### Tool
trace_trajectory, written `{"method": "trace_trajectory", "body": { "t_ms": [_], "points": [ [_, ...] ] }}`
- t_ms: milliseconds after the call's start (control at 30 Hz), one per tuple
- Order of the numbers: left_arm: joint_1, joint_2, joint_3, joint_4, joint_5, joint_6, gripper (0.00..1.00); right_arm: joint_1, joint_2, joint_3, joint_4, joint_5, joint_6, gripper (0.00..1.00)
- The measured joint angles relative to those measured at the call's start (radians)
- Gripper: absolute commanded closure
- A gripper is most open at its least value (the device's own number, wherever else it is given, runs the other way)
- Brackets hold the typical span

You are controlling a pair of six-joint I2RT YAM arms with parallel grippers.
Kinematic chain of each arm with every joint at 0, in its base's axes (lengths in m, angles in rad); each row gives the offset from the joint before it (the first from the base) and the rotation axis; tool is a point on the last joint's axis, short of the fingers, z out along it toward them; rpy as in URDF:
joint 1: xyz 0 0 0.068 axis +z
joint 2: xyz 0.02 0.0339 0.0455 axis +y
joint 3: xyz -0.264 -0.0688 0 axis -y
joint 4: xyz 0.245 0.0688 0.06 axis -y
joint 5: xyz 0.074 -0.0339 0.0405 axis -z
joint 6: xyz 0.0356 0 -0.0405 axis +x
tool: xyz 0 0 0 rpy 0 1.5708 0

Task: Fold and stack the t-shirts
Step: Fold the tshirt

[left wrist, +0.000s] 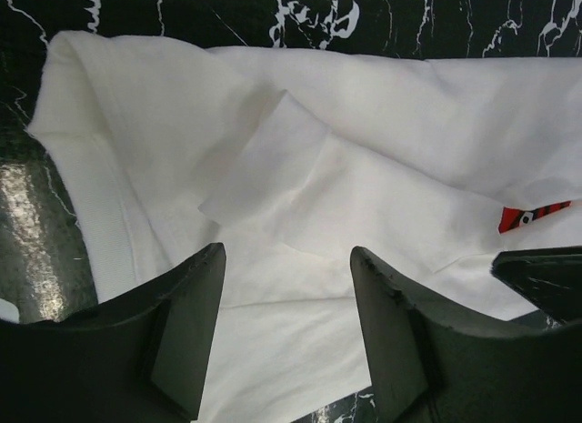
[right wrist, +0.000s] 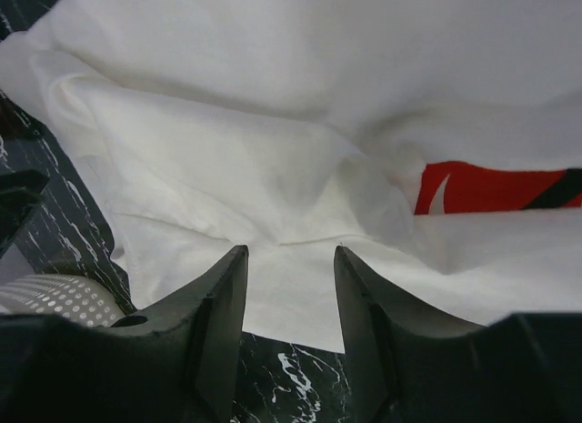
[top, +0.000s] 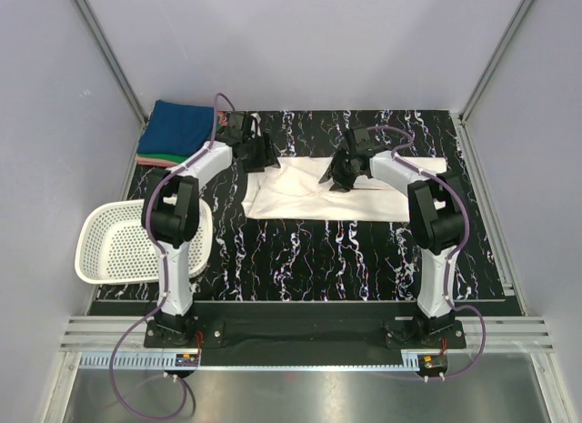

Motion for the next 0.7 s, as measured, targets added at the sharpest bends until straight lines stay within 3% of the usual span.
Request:
{"method": "trace_trajectory", "body": {
  "t_ms": [233,700],
  "points": [
    [0.002,0.031,0.001,-0.002,0.074,0.032,0.44,0.031,0.008,-0.047,0.015,0.0,0.151,0.53],
    [0.035,0.046,0.001,-0.008,0.081,0.063,0.4,0.116,0.086,-0.002,0.033,0.002,0.245,0.53]
  ]
}}
